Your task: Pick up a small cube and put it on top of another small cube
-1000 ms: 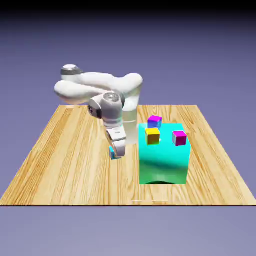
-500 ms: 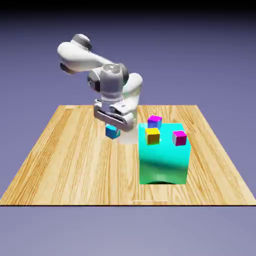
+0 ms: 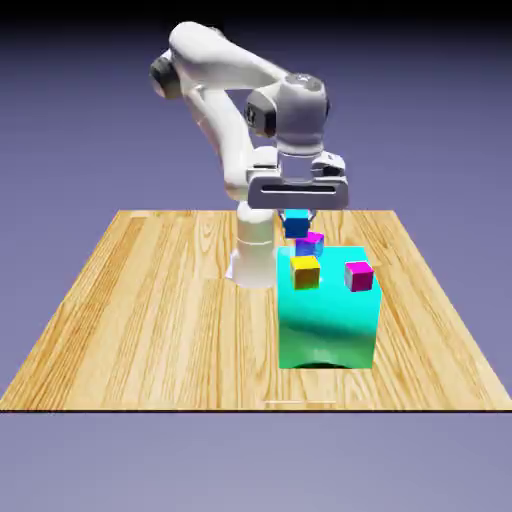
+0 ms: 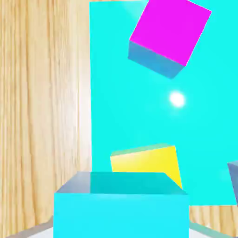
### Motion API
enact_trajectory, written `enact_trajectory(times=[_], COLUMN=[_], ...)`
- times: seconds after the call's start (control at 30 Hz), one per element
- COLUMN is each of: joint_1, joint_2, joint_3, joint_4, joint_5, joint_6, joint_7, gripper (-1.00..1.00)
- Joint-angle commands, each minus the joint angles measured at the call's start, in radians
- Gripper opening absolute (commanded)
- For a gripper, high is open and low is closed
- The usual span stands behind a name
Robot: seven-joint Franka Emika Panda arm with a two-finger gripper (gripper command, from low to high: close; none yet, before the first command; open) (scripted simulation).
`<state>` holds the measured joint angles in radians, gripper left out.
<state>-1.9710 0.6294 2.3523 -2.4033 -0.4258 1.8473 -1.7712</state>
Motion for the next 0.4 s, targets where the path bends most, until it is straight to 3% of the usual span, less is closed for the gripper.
enact_trajectory(times=[0.0, 0.13, 0.17, 0.37], joint_1=[0.002, 0.009, 0.009, 0.000], joint_2=[-0.014, -0.062, -0.062, 0.000], joint_3=[-0.020, -0.088, -0.088, 0.000], joint_4=[-0.029, -0.130, -0.130, 0.000], joint_5=[-0.006, -0.034, -0.034, 0.002], joint_6=[0.044, 0.195, 0.195, 0.001], joint_7=[-0.001, -0.001, -0.001, -0.001], gripper=[-1.00, -1.00, 1.00, 1.00])
